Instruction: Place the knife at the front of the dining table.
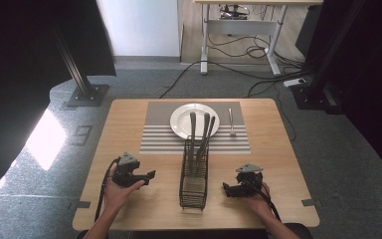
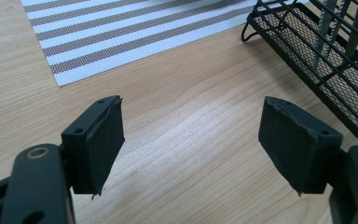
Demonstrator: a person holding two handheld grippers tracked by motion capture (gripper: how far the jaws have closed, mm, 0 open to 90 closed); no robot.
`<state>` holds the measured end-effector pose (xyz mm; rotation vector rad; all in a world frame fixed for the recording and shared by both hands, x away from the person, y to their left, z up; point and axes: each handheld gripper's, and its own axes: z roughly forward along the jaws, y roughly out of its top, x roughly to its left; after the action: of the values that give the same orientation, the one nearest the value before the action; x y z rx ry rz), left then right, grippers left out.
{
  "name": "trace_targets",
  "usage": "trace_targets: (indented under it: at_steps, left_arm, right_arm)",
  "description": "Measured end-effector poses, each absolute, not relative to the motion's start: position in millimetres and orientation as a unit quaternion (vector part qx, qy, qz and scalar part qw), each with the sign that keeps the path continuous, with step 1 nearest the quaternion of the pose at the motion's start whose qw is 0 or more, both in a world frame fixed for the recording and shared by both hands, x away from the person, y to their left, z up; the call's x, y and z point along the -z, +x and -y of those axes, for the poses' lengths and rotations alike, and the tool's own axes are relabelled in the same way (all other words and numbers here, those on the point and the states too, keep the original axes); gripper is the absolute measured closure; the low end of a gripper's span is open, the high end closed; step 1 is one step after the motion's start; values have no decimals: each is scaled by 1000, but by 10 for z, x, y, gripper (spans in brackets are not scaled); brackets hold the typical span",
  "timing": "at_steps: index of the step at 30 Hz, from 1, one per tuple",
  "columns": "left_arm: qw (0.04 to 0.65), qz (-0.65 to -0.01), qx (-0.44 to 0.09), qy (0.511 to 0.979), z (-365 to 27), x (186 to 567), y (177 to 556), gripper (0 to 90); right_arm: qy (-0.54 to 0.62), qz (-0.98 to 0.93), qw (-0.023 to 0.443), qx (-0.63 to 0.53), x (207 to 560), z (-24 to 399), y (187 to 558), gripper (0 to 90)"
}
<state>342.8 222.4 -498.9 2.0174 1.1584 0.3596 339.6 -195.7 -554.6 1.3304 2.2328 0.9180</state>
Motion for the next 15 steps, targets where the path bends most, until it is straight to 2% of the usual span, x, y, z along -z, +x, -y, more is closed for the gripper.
trace_targets:
  at_steps: [15]
  left_arm:
    - [396,-469,-137,777,-2270,4944,3432,212]
  right_arm:
    - [475,-800,184,-318,5527,1965,3400,0]
